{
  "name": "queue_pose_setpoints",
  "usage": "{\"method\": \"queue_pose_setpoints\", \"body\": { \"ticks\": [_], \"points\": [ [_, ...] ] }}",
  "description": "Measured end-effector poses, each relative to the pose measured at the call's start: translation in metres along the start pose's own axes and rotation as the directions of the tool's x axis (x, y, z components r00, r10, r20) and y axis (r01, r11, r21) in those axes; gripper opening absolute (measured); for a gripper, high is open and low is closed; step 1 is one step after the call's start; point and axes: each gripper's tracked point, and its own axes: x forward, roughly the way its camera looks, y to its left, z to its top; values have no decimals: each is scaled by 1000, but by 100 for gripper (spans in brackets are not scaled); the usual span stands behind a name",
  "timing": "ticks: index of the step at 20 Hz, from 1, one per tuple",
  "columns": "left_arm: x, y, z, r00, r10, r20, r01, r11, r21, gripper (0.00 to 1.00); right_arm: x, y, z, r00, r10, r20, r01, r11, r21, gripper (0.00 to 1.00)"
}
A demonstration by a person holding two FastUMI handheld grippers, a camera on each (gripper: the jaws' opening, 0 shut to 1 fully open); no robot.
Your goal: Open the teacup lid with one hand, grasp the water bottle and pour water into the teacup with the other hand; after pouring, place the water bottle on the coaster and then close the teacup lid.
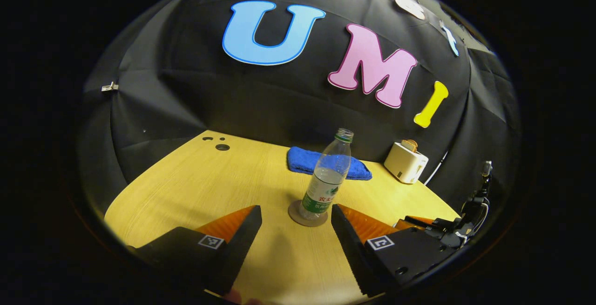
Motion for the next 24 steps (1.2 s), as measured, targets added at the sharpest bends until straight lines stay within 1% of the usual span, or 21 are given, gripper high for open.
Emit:
{"method": "queue_pose_setpoints", "body": {
  "ticks": [1,2,3,4,5,6,7,8,9,10,12,14,16,17,19,21,24],
  "points": [
    [0,-3,-1,1000,-3,-3,3,1000,2,95,1,1,-1,1000,1,-4,-1,1000,-1,33],
    [0,-6,-2,1000,-8,-5,8,1000,2,96,1,1,-1,1000,2,-7,-2,1000,0,29],
    [-1,-10,-1,1000,-16,-3,16,1000,1,96,2,0,-1,1000,7,-9,-7,1000,5,45],
    [-1,-12,0,1000,-19,0,19,1000,1,95,1,0,1,1000,8,-10,-8,1000,10,42],
    [0,-14,0,1000,-22,0,22,1000,3,95,0,-1,3,1000,7,-3,-7,1000,11,49],
    [0,-16,2,1000,-23,1,23,1000,4,96,0,-1,6,1000,9,6,-9,1000,14,62],
    [-1,-17,4,1000,-23,5,23,1000,7,96,-1,-2,10,1000,10,15,-10,1000,17,68],
    [-1,-18,8,1000,-22,10,21,1000,8,95,-3,-2,15,1000,12,24,-13,1000,22,78],
    [-3,-20,11,1000,-21,15,21,1000,8,96,-6,-3,20,999,11,33,-12,1000,24,83],
    [-5,-21,15,1000,-20,20,20,1000,6,96,-9,-3,27,999,12,39,-13,1000,23,90],
    [-9,-23,27,999,-11,34,11,1000,5,95,-19,-6,44,999,15,52,-15,1000,11,96],
    [-19,-28,46,998,2,61,-2,1000,8,96,-33,-11,65,997,10,71,-9,1000,-3,97],
    [-30,-30,65,995,36,90,-39,999,26,95,-50,-16,88,996,9,85,-8,1000,-9,96],
    [-36,-31,74,993,63,101,-68,997,45,96,-59,-17,99,996,13,89,-12,1000,-12,96],
    [-52,-40,88,990,94,104,-104,989,100,96,-78,-19,120,996,22,92,-20,1000,-13,96],
    [-68,-57,92,992,97,76,-107,983,150,95,-96,-20,144,994,23,102,-22,1000,-15,97],
    [-87,-82,104,993,87,80,-97,987,125,96,-120,-27,181,991,-14,135,17,1000,-20,96]
  ]
}}
